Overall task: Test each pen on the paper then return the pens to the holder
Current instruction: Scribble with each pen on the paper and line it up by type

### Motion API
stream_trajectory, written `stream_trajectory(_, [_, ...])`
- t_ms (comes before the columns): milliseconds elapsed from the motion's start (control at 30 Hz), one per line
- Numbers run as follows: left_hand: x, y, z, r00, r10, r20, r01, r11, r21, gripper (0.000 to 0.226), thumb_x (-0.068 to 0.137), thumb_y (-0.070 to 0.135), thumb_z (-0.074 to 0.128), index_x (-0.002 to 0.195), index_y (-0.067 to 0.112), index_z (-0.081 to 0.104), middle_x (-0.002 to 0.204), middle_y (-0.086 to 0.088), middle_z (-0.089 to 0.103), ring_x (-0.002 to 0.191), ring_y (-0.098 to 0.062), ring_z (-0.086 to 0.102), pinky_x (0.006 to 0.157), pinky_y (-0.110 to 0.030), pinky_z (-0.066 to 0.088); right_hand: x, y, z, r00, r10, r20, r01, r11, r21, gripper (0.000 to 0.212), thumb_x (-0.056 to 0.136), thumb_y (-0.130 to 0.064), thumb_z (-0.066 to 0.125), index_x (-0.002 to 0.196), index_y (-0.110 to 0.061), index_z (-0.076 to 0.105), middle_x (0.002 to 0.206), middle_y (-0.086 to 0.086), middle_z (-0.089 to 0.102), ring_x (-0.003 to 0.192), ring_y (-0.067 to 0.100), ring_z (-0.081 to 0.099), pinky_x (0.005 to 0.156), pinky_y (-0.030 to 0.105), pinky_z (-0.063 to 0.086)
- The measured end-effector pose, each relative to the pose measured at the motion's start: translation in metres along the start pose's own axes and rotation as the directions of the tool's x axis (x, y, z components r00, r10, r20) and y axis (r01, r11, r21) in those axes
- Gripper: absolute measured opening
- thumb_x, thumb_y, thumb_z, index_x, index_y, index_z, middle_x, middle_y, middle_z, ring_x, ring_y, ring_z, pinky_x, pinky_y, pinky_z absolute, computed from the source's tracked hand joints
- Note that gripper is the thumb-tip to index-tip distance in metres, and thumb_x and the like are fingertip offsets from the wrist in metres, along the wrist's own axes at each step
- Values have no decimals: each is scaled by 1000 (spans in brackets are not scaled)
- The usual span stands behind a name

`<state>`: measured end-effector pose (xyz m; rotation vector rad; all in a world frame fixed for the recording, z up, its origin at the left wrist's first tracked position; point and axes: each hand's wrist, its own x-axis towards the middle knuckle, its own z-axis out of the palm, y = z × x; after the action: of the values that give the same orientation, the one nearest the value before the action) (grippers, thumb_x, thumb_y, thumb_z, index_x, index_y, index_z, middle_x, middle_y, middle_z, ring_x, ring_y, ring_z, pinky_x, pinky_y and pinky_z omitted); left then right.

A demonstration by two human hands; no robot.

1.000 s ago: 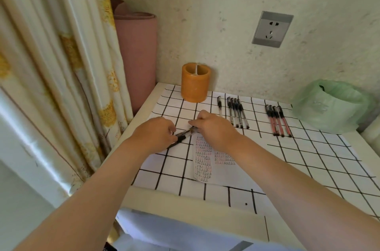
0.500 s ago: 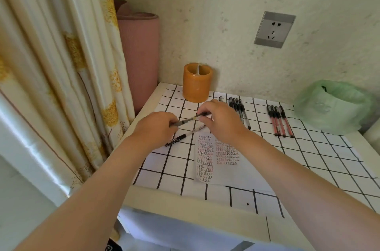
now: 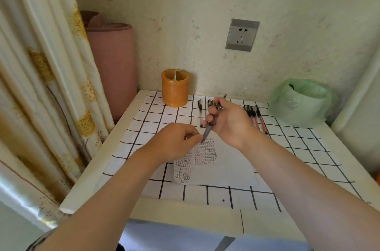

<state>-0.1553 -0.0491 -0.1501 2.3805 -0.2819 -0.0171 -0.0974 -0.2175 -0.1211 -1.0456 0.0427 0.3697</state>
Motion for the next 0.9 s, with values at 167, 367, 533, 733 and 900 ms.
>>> stream_trajectory(167, [9,5,9,1000,18,26,-21,990,136,17,97,30,58,106,30,71,90,21,62,79,4,57,68,-14,44,-10,-12,-17,992,23,-124,-26,999,-21,51,96,-59,35,62,-21,39,55,-2,28,50,17,21,52,31,17])
stream_trajectory(367, [19,4,18,997,33,73,-47,979,197,21,91,27,67,112,29,69,96,20,60,83,4,53,72,-12,40,-9,-13,-32,982,17,-187,-16,1000,10,36,89,-34,35,55,-23,26,53,-3,22,45,16,13,52,29,6])
stream_trajectory(533, [25,3,23,994,35,103,-57,973,222,25,90,29,69,115,29,68,102,18,60,86,2,53,73,-14,40,-6,-10,-40,986,26,-162,-23,1000,19,34,94,-33,38,64,-19,45,55,-2,33,42,13,21,43,21,12])
stream_trajectory(733, [31,3,28,986,11,166,-50,971,232,33,86,34,73,118,32,64,102,16,59,82,1,52,69,-18,40,-1,-8,-45,982,-24,-189,1,992,-125,6,96,-12,56,93,-15,60,70,1,52,40,7,35,33,19,20])
stream_trajectory(900, [35,1,30,978,-9,206,-42,969,243,31,88,34,72,118,31,65,100,13,59,83,-3,54,68,-18,41,-9,-10,-55,987,33,-157,-54,990,-130,33,95,-13,41,110,2,66,79,15,60,60,26,63,53,32,54])
